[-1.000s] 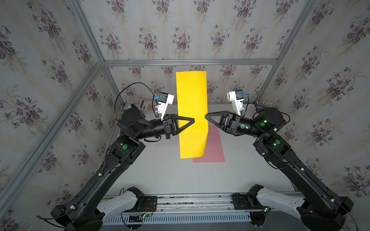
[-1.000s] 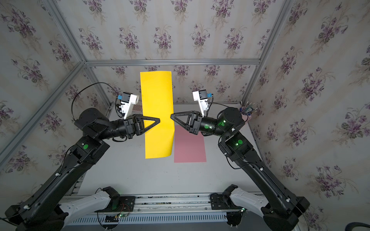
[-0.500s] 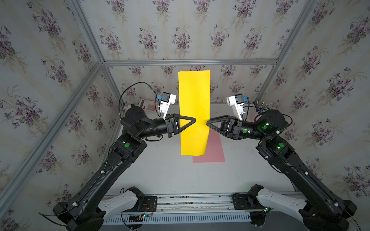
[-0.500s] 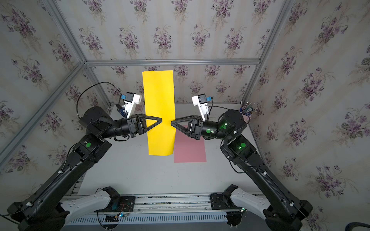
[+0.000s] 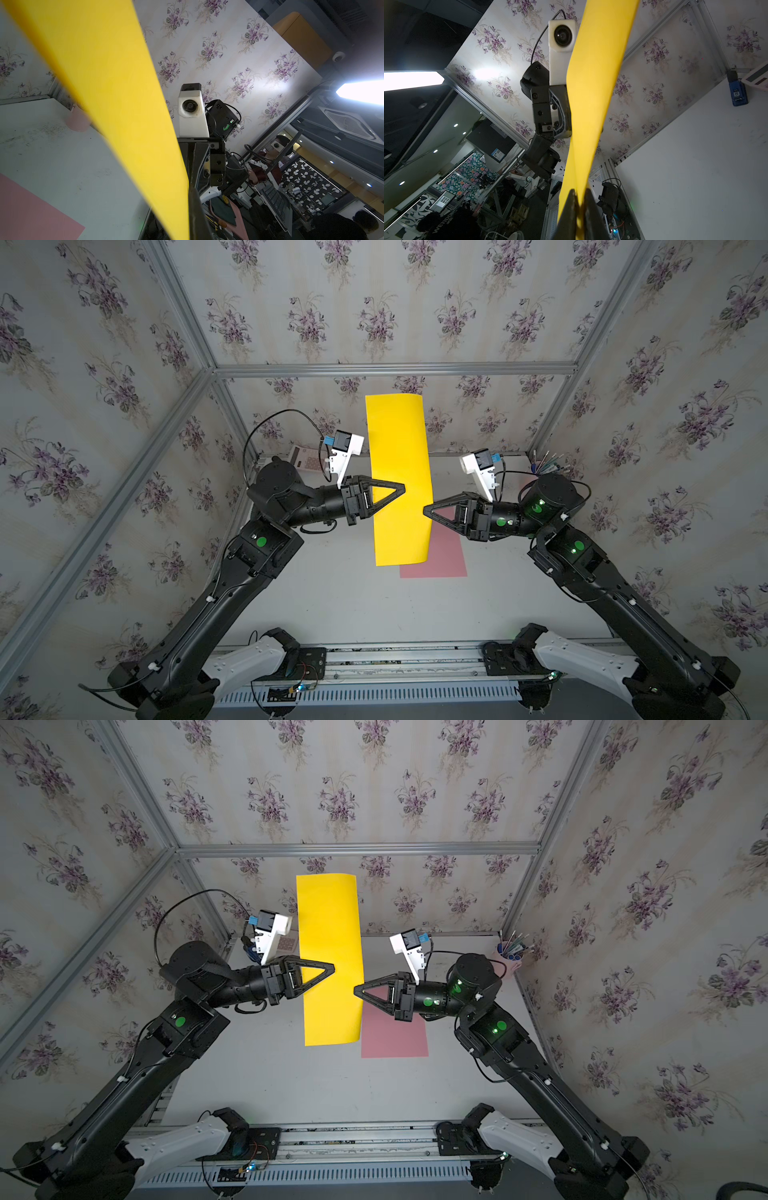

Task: Fold the rectangular paper in half along the long edge
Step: Fold the paper.

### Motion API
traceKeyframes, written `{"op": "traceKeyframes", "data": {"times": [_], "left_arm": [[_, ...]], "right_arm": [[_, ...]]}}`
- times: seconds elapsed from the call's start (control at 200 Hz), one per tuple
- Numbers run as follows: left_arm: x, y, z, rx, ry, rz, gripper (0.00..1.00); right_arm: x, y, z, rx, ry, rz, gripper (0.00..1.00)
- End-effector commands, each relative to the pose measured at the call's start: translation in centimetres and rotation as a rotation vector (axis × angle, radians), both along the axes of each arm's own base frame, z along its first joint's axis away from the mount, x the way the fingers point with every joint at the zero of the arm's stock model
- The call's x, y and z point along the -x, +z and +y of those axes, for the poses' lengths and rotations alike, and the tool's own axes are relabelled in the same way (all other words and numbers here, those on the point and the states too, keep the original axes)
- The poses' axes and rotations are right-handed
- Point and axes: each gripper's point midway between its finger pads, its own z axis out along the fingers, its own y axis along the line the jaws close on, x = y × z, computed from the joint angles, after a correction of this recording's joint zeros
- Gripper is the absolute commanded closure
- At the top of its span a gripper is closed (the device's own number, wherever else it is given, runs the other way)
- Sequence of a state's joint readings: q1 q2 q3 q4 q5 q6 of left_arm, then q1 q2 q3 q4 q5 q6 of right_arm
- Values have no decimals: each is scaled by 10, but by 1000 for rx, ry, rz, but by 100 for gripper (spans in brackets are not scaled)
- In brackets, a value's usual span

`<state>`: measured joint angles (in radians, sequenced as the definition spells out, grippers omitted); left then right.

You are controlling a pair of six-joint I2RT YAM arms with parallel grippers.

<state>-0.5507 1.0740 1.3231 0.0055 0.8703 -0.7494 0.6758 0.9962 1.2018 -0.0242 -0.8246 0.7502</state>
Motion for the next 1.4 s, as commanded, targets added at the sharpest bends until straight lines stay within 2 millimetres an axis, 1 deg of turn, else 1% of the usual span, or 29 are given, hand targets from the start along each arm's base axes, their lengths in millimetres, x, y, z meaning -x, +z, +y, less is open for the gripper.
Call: {"op": "traceKeyframes", "data": {"times": [0.0, 0.025, 0.075, 0.095, 0.205, 0.26, 0.3, 0.33, 0.35, 0.43, 0.5, 0.535, 0.565, 0.659, 0.744, 0.779, 0.809, 0.829, 0.884, 0.969, 1.004, 1.034, 1.054, 1.099, 1.179, 1.214, 1.244, 1.299, 1.394], "left_arm": [[3, 12, 2, 24, 1, -49, 100], [3, 12, 2, 23, 1, -48, 100], [4, 12, 1, 22, -4, -48, 100], [4, 12, 1, 22, -4, -48, 100], [5, 13, 1, 19, -5, -50, 100], [4, 12, 0, 17, -4, -49, 100], [4, 13, 0, 16, -3, -48, 100], [4, 13, 0, 16, -5, -48, 100], [4, 13, 0, 16, -5, -48, 100], [4, 13, 0, 16, -6, -49, 100], [4, 13, -1, 16, -7, -50, 100], [4, 13, -1, 15, -6, -49, 100], [4, 13, -1, 15, -5, -50, 100], [3, 13, -2, 14, -6, -50, 100], [4, 15, -2, 16, -7, -52, 100], [4, 15, -2, 16, -6, -55, 100], [3, 15, -2, 16, -6, -54, 100], [3, 16, -2, 17, -5, -55, 100], [3, 16, -3, 16, -7, -54, 100], [3, 17, -3, 17, -5, -59, 100], [4, 17, -3, 16, -7, -59, 100], [4, 18, -3, 17, -6, -60, 100], [4, 18, -3, 17, -6, -59, 100], [4, 19, -3, 19, -7, -61, 100], [3, 20, -3, 19, -8, -62, 100], [3, 20, -4, 19, -10, -62, 100], [4, 20, -4, 19, -10, -62, 100], [3, 20, -4, 18, -10, -62, 100], [2, 20, -5, 17, -10, -61, 100]], "right_arm": [[10, 7, -2, -17, 38, -43, 99], [10, 6, -2, -13, 38, -41, 97], [10, 5, -2, -7, 38, -38, 85], [10, 4, -2, -4, 38, -38, 84], [13, 4, -3, -4, 48, -50, 100], [14, 5, -3, -4, 52, -52, 99], [14, 5, -3, 0, 53, -47, 88], [14, 4, -3, 4, 55, -45, 85], [15, 5, -3, 4, 59, -48, 86], [18, 4, -3, 5, 73, -49, 100], [21, 3, -3, 4, 89, -45, 100], [22, 3, -3, 7, 94, -42, 90], [23, 2, -4, 11, 97, -41, 87], [27, -1, -5, 18, 114, -42, 100], [31, -1, -6, 16, 129, -44, 100], [31, -3, -6, 21, 128, -41, 91], [31, -4, -6, 29, 127, -39, 88], [31, -6, -6, 33, 127, -38, 89], [33, -8, -7, 35, 134, -40, 100], [35, -9, -8, 38, 134, -43, 100], [34, -12, -8, 47, 128, -39, 90], [33, -13, -8, 55, 123, -37, 87], [33, -15, -7, 58, 125, -36, 89], [35, -16, -8, 54, 137, -38, 100], [37, -17, -8, 50, 144, -36, 100], [36, -18, -8, 57, 137, -33, 91], [36, -19, -8, 64, 135, -32, 89], [38, -20, -9, 63, 149, -35, 100], [42, -18, -11, 54, 156, -41, 100]]}}
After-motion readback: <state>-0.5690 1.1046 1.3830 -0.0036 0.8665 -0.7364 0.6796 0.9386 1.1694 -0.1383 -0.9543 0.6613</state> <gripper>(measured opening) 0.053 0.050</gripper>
